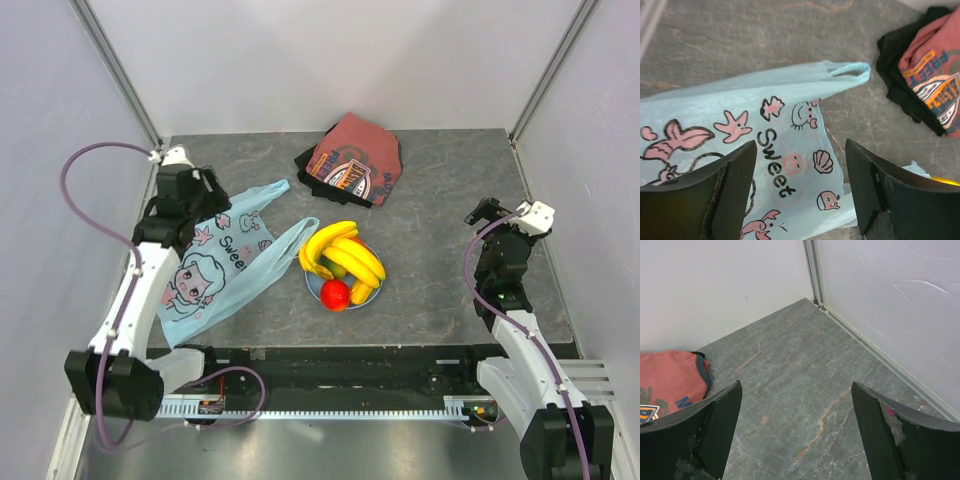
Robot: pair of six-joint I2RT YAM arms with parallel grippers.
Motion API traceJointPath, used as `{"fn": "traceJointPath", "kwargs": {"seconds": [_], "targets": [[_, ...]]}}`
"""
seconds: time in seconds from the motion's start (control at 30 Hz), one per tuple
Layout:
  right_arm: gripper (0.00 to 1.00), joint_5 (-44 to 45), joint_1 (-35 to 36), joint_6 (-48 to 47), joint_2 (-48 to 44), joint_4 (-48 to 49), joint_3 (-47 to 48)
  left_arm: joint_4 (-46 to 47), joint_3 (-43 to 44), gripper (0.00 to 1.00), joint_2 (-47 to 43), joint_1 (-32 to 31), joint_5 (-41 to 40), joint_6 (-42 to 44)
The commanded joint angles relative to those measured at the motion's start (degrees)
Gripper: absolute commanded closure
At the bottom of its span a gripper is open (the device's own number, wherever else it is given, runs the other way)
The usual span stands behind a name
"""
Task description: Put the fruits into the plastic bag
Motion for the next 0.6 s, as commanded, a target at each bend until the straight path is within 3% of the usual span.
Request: {"fn": "traceJointPath", "kwargs": {"seconds": [0.0, 0.27, 0.57], "targets": [[0.02, 1.0, 0.3, -0.2, 0.6, -2.4, 3.3, -2.5, 3.1, 0.22, 6.3, -7.2, -1.5, -1.5], [0.02, 1.8, 0.3, -0.2, -1.6, -4.0, 2.6, -4.6, 4.1, 0.22, 16.5, -11.3, -2.3, -2.6], [0.02, 3.3, 0.3, 0.7, -1.6, -6.4, 3.6, -2.3, 6.3, 0.21, 31.9, -11.7, 5.0, -6.3]]}}
